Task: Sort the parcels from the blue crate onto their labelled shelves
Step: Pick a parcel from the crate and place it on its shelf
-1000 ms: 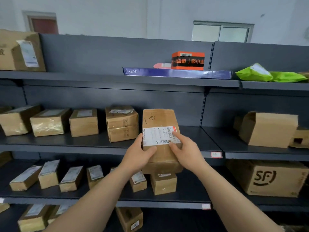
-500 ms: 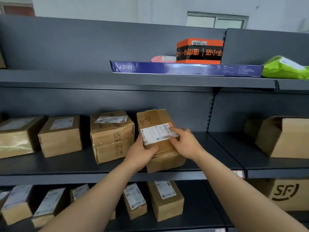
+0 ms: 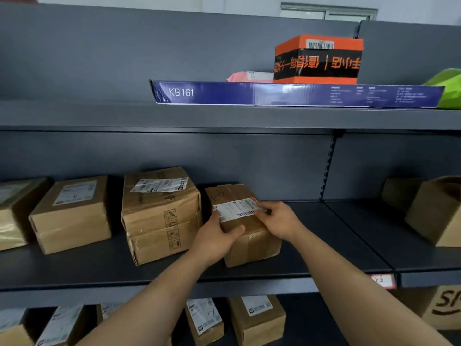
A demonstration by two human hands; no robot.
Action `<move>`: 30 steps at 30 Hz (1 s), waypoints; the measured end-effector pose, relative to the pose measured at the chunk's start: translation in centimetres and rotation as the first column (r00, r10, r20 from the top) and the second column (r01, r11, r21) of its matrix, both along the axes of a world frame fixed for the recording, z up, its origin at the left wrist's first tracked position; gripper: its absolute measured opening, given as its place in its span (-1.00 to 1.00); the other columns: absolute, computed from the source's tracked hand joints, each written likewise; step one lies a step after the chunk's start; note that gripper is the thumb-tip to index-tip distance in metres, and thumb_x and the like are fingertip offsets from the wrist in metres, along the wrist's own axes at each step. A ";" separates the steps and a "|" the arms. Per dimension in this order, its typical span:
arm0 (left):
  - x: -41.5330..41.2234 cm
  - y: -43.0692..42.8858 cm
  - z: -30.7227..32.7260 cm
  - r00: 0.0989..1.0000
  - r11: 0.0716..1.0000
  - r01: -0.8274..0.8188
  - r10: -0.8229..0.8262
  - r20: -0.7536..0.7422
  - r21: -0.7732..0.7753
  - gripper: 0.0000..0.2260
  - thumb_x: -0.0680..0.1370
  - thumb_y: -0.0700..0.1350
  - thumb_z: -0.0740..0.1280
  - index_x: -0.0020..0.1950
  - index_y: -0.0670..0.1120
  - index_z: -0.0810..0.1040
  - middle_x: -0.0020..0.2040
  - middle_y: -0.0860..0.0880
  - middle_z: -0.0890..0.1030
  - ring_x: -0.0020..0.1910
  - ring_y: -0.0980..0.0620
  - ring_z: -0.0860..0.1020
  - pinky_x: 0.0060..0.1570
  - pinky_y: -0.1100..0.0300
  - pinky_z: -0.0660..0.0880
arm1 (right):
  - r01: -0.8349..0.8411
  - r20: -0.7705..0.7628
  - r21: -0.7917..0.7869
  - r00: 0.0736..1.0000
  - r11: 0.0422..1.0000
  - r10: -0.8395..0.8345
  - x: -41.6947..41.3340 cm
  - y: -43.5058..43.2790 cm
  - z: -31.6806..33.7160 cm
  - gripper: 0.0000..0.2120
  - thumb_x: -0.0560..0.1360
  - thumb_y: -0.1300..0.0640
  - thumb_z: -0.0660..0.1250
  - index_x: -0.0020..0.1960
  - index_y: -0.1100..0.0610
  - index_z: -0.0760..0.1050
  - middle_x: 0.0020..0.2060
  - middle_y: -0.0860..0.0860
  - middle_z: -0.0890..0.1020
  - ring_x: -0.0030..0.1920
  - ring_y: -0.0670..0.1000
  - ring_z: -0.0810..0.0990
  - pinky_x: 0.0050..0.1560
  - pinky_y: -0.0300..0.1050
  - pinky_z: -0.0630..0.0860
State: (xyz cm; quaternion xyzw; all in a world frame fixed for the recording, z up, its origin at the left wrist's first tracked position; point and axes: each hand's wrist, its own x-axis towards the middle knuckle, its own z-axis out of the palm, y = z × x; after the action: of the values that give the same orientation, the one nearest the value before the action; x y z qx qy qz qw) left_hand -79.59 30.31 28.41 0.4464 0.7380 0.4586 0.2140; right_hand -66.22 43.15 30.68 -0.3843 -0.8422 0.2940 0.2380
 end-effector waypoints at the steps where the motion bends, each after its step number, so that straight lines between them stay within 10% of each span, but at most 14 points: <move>1: -0.1 0.1 -0.1 1.000 1.000 -0.002 0.002 -0.010 -0.005 -0.32 0.45 0.19 0.38 0.50 0.03 0.23 0.35 0.07 0.47 0.27 0.06 0.47 0.27 0.09 0.44 | 0.004 -0.012 0.001 1.000 1.000 -0.004 -0.1 0.3 -0.2 -0.63 0.56 0.03 0.26 0.34 0.11 0.45 0.26 0.01 0.54 0.23 -0.03 0.49 0.13 -0.34 0.31; 12: 2.4 -1.6 1.4 0.898 0.987 -0.158 0.148 -0.415 0.009 -0.57 0.55 0.15 0.25 0.33 -0.06 0.43 0.17 -0.05 0.58 0.09 0.01 0.56 0.03 0.07 0.55 | 0.018 0.006 0.341 1.000 0.940 -0.022 1.4 -1.1 -0.2 -0.70 0.56 -0.04 0.20 0.23 -0.01 0.53 0.01 -0.02 0.64 -0.10 -0.03 0.60 -0.21 -0.17 0.52; 23: 11.9 -7.3 2.0 0.624 0.990 -0.010 0.117 -0.773 0.143 -0.75 0.57 -0.05 0.21 0.17 -0.09 0.56 0.08 -0.07 0.60 0.05 -0.12 0.53 -0.01 0.04 0.48 | 0.049 0.021 0.503 0.997 0.863 -0.069 12.9 -8.6 -0.6 -0.61 0.56 0.06 0.24 0.34 0.19 0.43 0.30 0.10 0.50 0.30 0.10 0.46 0.24 -0.05 0.42; 30: 19.3 -10.2 -0.5 0.629 0.969 0.231 -0.077 -0.773 0.091 -0.68 0.59 0.00 0.20 0.30 -0.07 0.51 0.18 -0.04 0.58 0.13 -0.11 0.51 0.11 0.04 0.42 | 0.220 0.065 0.531 0.952 0.818 -0.299 23.0 -15.8 -2.7 -0.60 0.56 0.06 0.26 0.35 0.18 0.42 0.30 0.07 0.50 0.31 0.05 0.45 0.27 -0.15 0.34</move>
State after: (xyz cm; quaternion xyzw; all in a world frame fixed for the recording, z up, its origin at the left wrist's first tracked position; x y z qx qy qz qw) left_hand -60.26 20.09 27.90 0.6773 0.6727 0.2723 -0.1205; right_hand -43.23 27.38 28.03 -0.4376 -0.8445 -0.0073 0.3086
